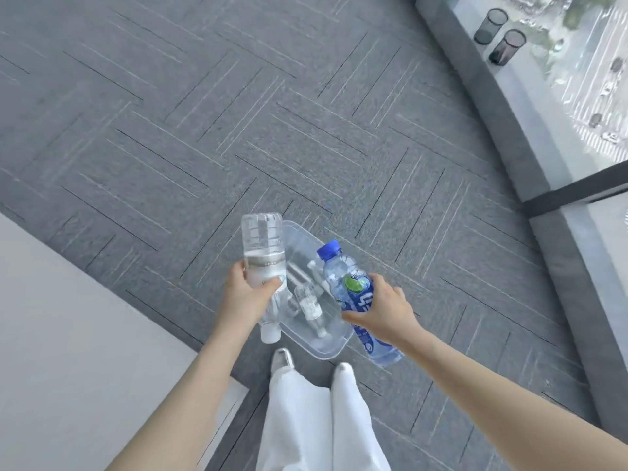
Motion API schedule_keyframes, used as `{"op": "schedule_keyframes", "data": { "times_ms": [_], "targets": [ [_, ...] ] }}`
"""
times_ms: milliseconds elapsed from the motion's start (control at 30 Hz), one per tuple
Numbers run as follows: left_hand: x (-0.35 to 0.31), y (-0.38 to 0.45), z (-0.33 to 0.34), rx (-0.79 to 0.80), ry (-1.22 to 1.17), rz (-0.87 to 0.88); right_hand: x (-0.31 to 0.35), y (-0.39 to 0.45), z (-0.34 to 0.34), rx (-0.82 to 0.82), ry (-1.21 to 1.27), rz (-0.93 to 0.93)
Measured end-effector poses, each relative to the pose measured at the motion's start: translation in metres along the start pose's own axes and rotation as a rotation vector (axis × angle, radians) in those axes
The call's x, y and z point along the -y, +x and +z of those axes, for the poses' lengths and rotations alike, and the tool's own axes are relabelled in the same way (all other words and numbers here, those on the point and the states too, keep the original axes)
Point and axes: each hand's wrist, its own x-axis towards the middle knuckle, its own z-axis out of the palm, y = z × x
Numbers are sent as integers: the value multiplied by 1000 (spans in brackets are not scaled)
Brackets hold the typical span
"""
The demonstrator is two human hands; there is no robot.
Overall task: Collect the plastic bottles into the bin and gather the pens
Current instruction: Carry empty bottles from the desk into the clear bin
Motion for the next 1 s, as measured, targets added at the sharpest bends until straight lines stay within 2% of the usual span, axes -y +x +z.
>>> {"op": "schedule_keyframes", "data": {
  "times_ms": [133, 333, 533, 800, 1000],
  "targets": [
    [33, 55, 21, -1, 39, -6, -13, 56, 43, 9, -10, 38],
    [78, 130, 53, 56, 67, -155, -29, 132, 108, 84, 3, 69],
    [110, 192, 72, 58, -5, -217, -46, 180, 160, 142, 30, 138],
    [128, 240, 101, 102, 159, -148, -69, 213, 193, 82, -15, 113],
    [140, 270, 121, 127, 236, -210, -79, 213, 198, 85, 31, 84]
  ]
}}
